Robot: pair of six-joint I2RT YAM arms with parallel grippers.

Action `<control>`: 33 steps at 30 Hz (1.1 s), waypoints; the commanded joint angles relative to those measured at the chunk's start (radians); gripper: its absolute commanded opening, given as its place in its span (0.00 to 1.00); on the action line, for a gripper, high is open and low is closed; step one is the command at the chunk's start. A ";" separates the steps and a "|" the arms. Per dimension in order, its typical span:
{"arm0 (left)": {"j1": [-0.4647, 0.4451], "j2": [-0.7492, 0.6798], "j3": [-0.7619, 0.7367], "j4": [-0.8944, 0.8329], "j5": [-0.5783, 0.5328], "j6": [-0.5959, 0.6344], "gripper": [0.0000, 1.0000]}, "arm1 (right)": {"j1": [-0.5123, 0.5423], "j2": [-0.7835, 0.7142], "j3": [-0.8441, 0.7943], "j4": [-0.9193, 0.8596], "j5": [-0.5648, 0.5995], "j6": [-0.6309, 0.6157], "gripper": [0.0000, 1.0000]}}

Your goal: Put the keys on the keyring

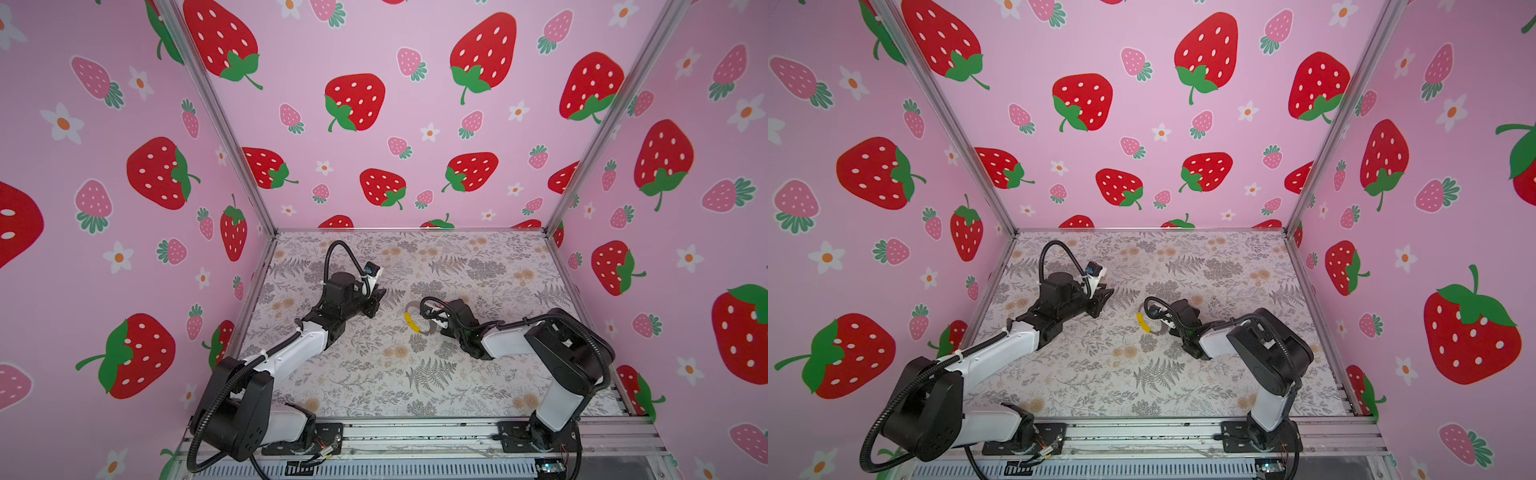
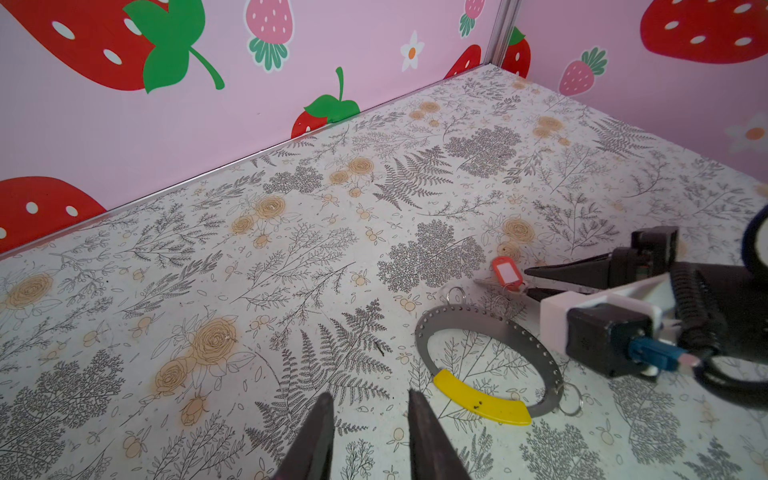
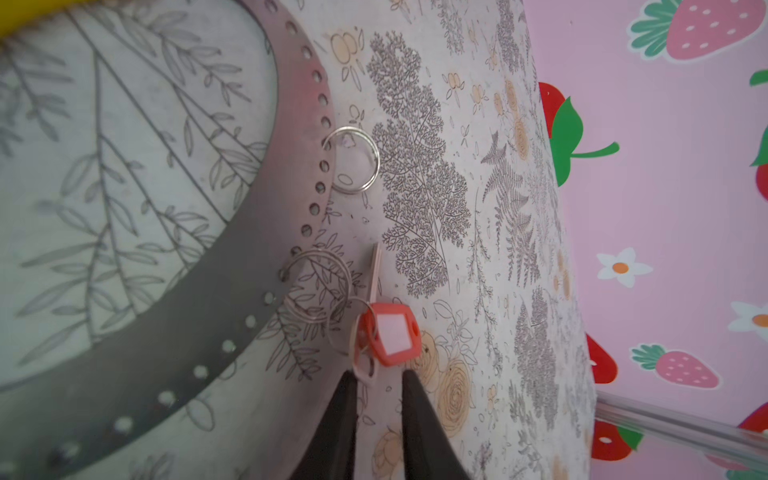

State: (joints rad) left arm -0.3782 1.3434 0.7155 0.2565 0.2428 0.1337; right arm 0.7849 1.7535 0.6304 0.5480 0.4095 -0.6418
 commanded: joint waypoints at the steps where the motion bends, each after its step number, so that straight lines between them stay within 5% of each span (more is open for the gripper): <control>1: 0.017 -0.007 0.048 -0.038 -0.004 0.006 0.35 | -0.005 -0.014 -0.016 0.033 0.067 -0.010 0.41; 4: 0.031 -0.009 0.057 -0.059 -0.004 0.005 0.37 | -0.009 -0.070 -0.019 0.027 0.059 0.003 0.64; 10: 0.056 0.005 0.101 -0.124 0.032 0.008 0.39 | -0.067 -0.243 0.008 -0.108 -0.051 0.109 0.76; 16: 0.055 0.119 0.218 -0.184 0.229 0.053 0.39 | -0.204 -0.294 0.176 -0.374 -0.487 0.213 0.73; 18: 0.055 0.169 0.269 -0.205 0.272 0.051 0.38 | -0.243 -0.235 0.282 -0.484 -0.680 0.218 0.69; 24: 0.049 0.251 0.344 -0.227 0.314 0.040 0.38 | -0.318 0.010 0.548 -0.687 -0.994 0.248 0.59; 33: 0.040 0.258 0.324 -0.232 0.306 0.053 0.38 | -0.338 0.258 0.698 -0.781 -1.080 0.286 0.52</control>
State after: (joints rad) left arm -0.3344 1.5997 1.0210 0.0399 0.5266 0.1642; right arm 0.4492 1.9869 1.2972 -0.1635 -0.5941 -0.3698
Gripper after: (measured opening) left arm 0.376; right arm 0.525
